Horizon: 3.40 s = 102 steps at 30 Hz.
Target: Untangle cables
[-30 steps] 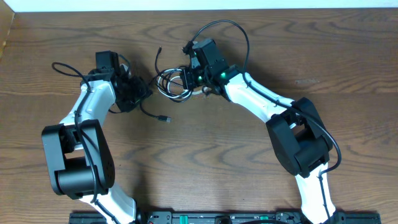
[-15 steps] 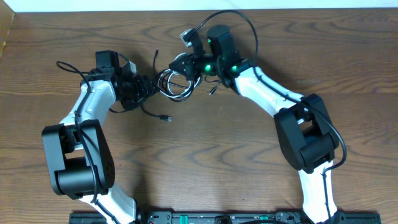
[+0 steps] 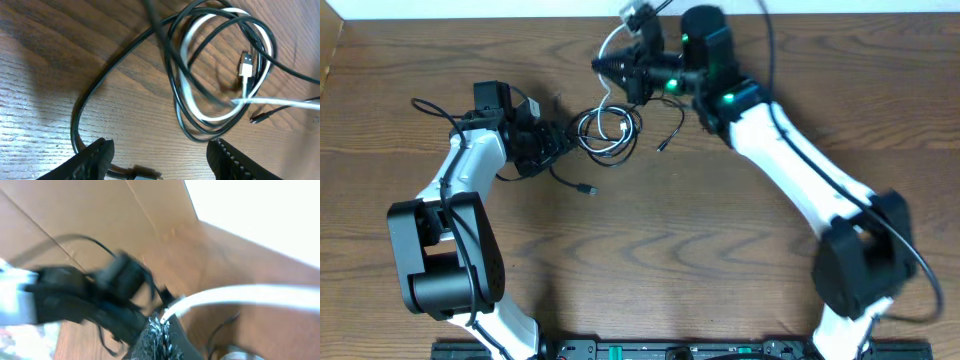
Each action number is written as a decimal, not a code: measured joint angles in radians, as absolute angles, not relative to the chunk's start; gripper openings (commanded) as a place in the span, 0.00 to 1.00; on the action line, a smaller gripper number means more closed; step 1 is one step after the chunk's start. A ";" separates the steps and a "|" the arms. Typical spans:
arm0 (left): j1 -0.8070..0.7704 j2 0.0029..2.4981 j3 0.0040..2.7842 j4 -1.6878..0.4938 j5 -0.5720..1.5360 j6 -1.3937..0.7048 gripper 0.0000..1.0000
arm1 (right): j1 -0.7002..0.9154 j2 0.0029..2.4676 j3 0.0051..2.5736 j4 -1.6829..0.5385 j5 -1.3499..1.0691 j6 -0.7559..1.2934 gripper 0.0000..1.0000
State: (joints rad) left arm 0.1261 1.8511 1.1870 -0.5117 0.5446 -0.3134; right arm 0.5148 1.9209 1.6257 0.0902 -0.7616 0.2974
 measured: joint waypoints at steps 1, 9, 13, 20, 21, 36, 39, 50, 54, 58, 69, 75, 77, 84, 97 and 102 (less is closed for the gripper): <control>0.126 1.851 1.187 -0.512 0.545 -0.313 0.65 | 0.515 1.890 1.626 0.092 -0.759 0.283 0.01; 0.126 1.851 1.187 -0.512 0.544 -0.313 0.65 | 0.515 1.765 1.626 0.121 -0.748 0.201 0.01; 0.126 1.851 1.187 -0.512 0.543 -0.313 0.65 | 0.514 1.737 1.626 0.212 -0.743 0.182 0.01; 0.126 1.851 1.187 -0.512 0.544 -0.313 0.65 | 0.514 1.652 1.628 0.171 -0.678 0.168 0.07; 0.126 1.851 1.187 -0.512 0.543 -0.313 0.65 | 0.514 1.645 1.630 0.113 -0.652 0.169 0.15; 0.126 1.851 1.187 -0.512 0.543 -0.313 0.65 | 0.516 1.900 1.633 -0.318 -0.362 0.149 0.26; 0.126 1.851 1.187 -0.512 0.543 -0.313 0.65 | 0.526 1.963 1.632 -0.326 -0.355 0.148 0.24; 0.126 1.851 1.187 -0.512 0.543 -0.313 0.65 | 0.561 2.116 1.629 -0.148 -0.335 0.030 0.30; 0.126 1.851 1.187 -0.512 0.543 -0.313 0.65 | 0.561 2.179 1.629 -0.102 -0.284 0.011 0.22; 0.126 1.851 1.187 -0.512 0.543 -0.313 0.65 | 0.561 2.245 1.628 -0.148 -0.252 0.014 0.07; 0.126 1.851 1.187 -0.512 0.540 -0.313 0.65 | 0.594 2.272 1.625 -0.425 -0.402 0.072 0.06; 0.126 1.851 1.187 -0.514 0.471 -0.313 0.65 | 0.612 2.252 1.625 -0.396 -0.434 0.079 0.12; 0.126 1.851 1.187 -0.512 0.450 -0.313 0.65 | 0.611 2.221 1.625 -0.361 -0.434 0.081 0.17; 0.107 1.851 1.187 -0.457 0.408 -0.313 0.65 | 0.610 2.103 1.641 -0.239 -0.424 0.087 0.24; -0.010 1.942 1.187 -0.153 0.130 -0.313 0.64 | 0.610 2.104 1.641 -0.312 -0.366 0.088 0.29; -0.010 2.012 1.200 -0.122 0.090 -0.310 0.19 | 0.610 2.104 1.641 -0.324 -0.362 0.088 0.31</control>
